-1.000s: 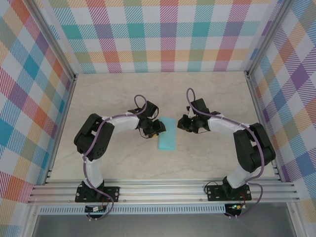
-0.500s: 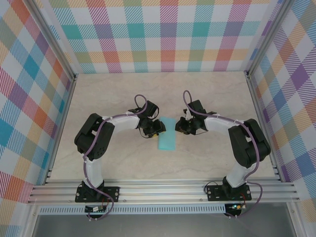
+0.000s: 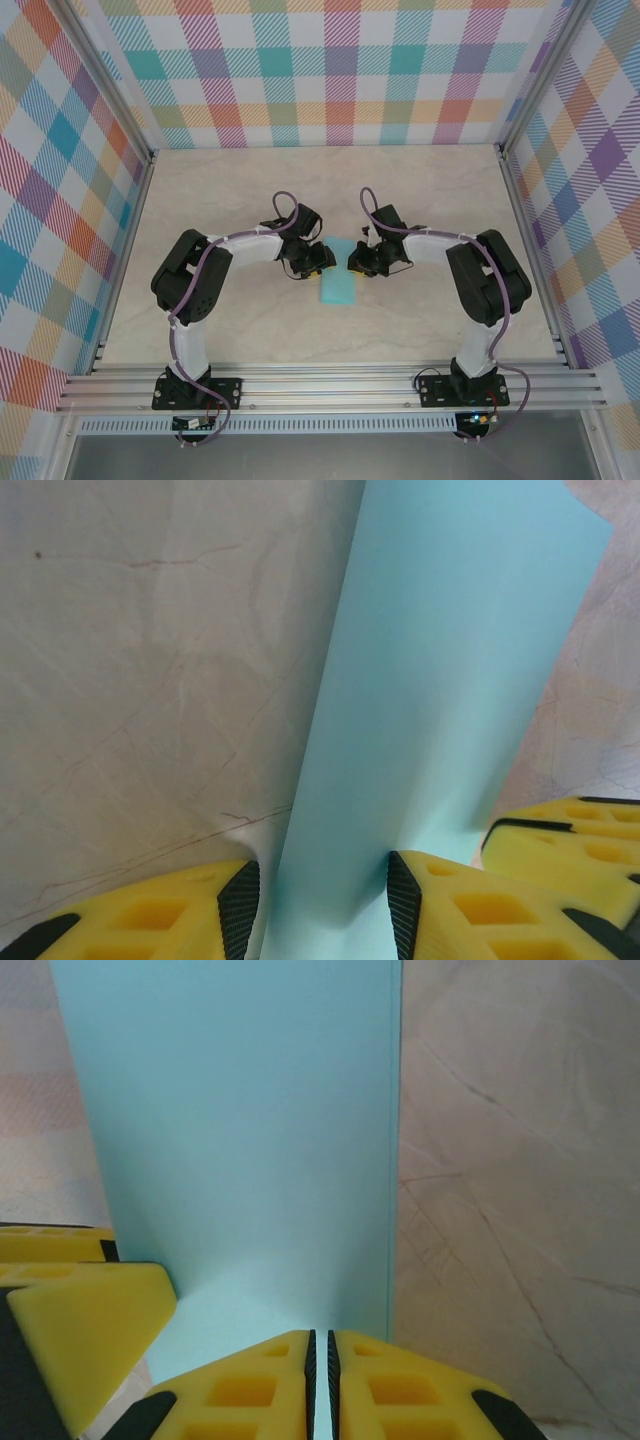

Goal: Fold a paper plane with a square sheet of paper (fold left side to right side)
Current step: Hold the square sheet of paper at the center of the table, then first fold the square sheet of paper in half at the center of the table.

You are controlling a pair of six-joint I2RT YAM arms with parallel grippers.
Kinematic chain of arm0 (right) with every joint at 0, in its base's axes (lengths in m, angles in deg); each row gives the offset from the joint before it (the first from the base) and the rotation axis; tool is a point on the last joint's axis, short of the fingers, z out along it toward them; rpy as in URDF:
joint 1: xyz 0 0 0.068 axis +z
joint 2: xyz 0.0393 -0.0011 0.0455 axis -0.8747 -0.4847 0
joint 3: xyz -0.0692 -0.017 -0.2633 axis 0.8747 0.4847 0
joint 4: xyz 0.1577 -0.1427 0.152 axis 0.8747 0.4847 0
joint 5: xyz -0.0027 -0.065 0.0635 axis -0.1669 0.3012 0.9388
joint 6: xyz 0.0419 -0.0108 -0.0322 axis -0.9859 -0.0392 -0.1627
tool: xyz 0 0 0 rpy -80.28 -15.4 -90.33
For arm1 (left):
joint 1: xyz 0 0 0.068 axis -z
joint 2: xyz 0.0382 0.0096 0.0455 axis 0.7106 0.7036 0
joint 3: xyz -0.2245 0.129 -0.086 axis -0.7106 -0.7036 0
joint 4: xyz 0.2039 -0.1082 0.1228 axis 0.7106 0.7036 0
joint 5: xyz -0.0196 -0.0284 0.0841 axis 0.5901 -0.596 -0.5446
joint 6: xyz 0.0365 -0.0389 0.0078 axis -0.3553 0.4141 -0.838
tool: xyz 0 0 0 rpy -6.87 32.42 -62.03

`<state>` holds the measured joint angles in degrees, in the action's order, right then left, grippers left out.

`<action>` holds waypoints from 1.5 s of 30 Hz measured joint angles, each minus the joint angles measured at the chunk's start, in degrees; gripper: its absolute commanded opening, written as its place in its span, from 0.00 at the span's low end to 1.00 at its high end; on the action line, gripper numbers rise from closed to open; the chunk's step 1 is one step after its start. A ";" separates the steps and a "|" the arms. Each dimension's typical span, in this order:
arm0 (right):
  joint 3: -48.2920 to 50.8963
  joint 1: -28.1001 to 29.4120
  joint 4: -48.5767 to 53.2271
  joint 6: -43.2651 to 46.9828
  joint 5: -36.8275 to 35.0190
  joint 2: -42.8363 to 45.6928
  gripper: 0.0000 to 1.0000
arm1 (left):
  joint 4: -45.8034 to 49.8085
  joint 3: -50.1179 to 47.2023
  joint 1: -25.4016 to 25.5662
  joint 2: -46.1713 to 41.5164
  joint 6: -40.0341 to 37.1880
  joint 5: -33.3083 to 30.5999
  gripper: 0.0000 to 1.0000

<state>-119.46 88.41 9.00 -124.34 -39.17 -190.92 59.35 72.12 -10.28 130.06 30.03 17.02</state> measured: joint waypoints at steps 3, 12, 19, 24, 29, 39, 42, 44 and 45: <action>-0.70 0.00 0.96 0.02 -0.04 -1.11 0.12 | 0.00 0.00 0.00 0.00 0.00 -0.02 0.43; -2.91 -0.02 4.15 0.07 -0.07 -2.45 0.12 | 0.07 0.00 0.48 -0.66 -1.25 -0.76 0.52; -3.98 -0.02 5.55 0.28 -0.11 -2.99 0.12 | 1.51 -0.85 0.37 -4.96 -4.31 -5.46 0.56; -4.07 -0.02 5.73 0.70 -0.22 -3.10 0.12 | -0.81 -1.57 0.11 -8.17 -6.16 -2.27 0.37; -4.20 -0.02 5.95 0.74 -0.22 -3.17 0.12 | -6.54 -1.57 0.22 -5.86 -6.25 4.61 0.31; -4.61 -0.02 6.58 1.16 -0.24 -3.34 0.12 | -5.16 -1.46 0.42 -0.85 -7.74 4.39 0.27; -4.94 -0.02 7.04 1.53 -0.28 -3.56 0.12 | -5.11 -1.66 0.17 -0.79 -7.93 3.56 0.26; -5.18 -0.02 7.41 1.62 -0.35 -3.65 0.12 | -5.35 -2.23 -0.04 -0.79 -8.00 3.17 0.26; -5.20 0.00 7.48 1.73 -0.44 -3.65 0.12 | -5.51 -2.69 -0.22 -0.79 -8.02 2.97 0.26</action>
<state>-124.66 88.41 16.48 -122.62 -39.61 -194.57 53.84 69.43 -10.50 129.27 22.01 19.99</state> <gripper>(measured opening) 0.116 0.264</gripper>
